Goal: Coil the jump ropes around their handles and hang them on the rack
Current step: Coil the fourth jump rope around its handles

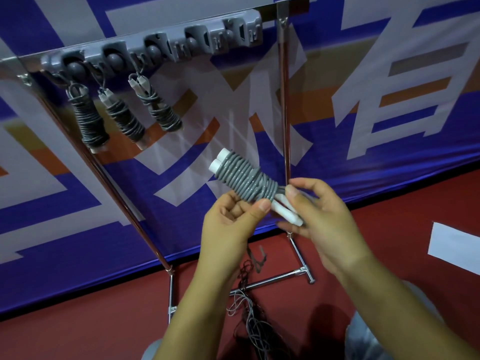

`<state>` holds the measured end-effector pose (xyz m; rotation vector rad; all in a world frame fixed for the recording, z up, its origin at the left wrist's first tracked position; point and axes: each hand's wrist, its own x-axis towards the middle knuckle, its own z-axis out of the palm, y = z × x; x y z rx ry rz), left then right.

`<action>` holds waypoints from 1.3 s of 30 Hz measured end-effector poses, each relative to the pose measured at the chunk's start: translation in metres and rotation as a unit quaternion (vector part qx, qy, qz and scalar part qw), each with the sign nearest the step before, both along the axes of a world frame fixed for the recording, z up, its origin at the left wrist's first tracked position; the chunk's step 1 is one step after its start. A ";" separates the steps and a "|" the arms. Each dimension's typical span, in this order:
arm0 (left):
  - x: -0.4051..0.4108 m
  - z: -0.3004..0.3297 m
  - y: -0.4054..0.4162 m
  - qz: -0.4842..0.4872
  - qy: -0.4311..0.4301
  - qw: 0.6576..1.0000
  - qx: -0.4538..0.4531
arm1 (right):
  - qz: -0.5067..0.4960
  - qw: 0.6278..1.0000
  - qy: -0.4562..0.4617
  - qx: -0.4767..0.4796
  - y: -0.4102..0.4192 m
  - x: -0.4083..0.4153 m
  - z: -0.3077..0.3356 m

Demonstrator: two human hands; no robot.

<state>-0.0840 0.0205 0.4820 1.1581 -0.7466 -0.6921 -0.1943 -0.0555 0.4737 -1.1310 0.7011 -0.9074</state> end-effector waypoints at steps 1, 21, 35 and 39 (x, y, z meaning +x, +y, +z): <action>0.000 0.000 -0.001 0.019 -0.007 1.000 0.006 | -0.040 0.994 0.041 -0.091 0.001 0.001 -0.006; 0.014 0.007 0.003 -0.207 0.275 0.938 0.051 | -0.141 0.891 0.054 -0.428 -0.010 -0.002 -0.019; 0.029 0.031 -0.005 -0.211 0.062 0.966 0.137 | -0.064 0.954 0.047 -0.289 -0.007 0.003 0.009; 0.029 0.031 -0.002 -0.178 0.046 0.979 0.088 | -0.053 0.973 0.005 -0.223 -0.004 0.006 0.015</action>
